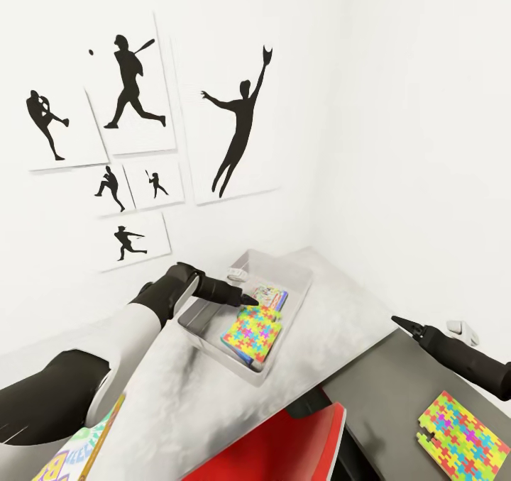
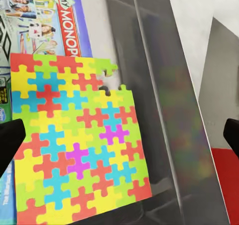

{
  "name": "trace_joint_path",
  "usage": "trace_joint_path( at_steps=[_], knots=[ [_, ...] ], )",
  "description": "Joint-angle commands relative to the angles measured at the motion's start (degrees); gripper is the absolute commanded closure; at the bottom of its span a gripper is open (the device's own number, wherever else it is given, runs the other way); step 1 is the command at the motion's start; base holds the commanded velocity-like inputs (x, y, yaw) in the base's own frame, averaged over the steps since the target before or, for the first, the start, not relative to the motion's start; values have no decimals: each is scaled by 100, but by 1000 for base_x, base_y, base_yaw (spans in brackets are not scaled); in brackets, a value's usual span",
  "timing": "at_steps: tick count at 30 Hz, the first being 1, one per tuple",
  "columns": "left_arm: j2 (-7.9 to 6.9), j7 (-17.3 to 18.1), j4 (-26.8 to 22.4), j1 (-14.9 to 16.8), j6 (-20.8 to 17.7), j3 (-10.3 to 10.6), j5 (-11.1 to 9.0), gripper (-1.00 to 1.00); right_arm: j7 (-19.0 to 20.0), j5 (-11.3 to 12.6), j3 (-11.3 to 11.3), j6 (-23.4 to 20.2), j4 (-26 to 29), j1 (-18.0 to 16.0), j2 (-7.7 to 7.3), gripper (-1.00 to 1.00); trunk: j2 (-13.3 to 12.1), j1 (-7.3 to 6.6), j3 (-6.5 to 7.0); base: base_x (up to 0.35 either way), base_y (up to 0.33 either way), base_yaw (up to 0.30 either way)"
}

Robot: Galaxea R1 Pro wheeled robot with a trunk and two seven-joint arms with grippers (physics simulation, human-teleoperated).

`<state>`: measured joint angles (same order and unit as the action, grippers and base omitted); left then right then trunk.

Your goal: Put all the toys in the child's room - the three board games (two on the bed and one on the table), the two jigsaw puzzles on the table, and the tennis ball on the table - inside the toy box on the table in the child's room.

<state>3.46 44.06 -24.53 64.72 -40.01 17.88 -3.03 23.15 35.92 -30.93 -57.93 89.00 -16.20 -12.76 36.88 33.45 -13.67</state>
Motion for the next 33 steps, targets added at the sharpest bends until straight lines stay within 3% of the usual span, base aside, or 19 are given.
trace_joint_path(
  at_steps=[1,7,12,14,16,18,19,20,22,23,25,26,27,28,31,33],
  knots=[
    [-3,-9,-5,5,-41,21,-31,-100,58,-50,-10,-26,2,-6,1,-100,8,2,-9,0,0,0],
    [-31,-5,-12,5,-42,14,-33,-100,58,-50,-10,-26,3,-6,-6,-100,8,2,-9,0,0,0],
    [-261,75,-233,10,-55,-16,-61,-100,58,-50,-10,-26,4,-6,-8,-100,8,2,-9,0,0,0],
    [-470,223,-470,12,-87,-31,-90,-100,58,-50,-10,-26,4,-6,-12,-100,8,2,-9,0,0,0],
    [-734,592,-693,13,-158,-43,-130,-100,58,-50,-10,-26,4,-6,-12,-100,8,2,-9,0,0,0],
    [-1147,1471,-869,14,-304,-51,-193,-100,58,-50,-10,-27,2,-6,-14,-100,8,2,-9,0,0,0],
    [-1261,1736,-893,14,-327,-52,-202,-100,60,-50,-11,-29,2,-6,-14,-100,8,2,-9,0,0,0],
    [-1495,2290,-929,11,-362,-54,-214,-100,63,-50,-11,-31,3,-6,-15,-100,8,2,-9,0,0,0],
    [-1744,2844,-952,9,-386,-57,-221,-100,64,-50,-12,-32,0,-6,-15,-100,8,2,-9,0,0,0],
    [-1996,3373,-966,1,-401,-68,-225,-100,65,-50,-11,-33,1,-6,-15,-100,8,2,-9,0,0,0],
    [-2247,3861,-969,-18,-413,-88,-231,-100,66,-50,-10,-34,2,-6,-15,-100,8,2,-6,0,0,0],
    [-2483,4249,-968,-58,-417,-125,-240,-100,66,-50,-10,-34,3,-6,-16,-100,8,2,-2,-18,0,0],
    [-2595,4384,-968,-86,-417,-155,-248,-100,66,-50,-10,-34,3,-5,-16,-100,8,2,3,-42,0,0],
    [-2816,4574,-967,-161,-412,-272,-307,-100,67,-50,-13,-34,0,-2,-16,-100,8,2,10,-109,0,0],
    [-3067,4594,-963,-297,-403,-463,-444,-100,73,-50,-17,-34,-3,0,-16,-100,8,2,33,-178,0,0],
    [-3248,4594,-964,-544,-392,-643,-667,-100,106,-46,-39,-33,0,1,-16,-100,8,2,50,-259,0,0]
  ],
)
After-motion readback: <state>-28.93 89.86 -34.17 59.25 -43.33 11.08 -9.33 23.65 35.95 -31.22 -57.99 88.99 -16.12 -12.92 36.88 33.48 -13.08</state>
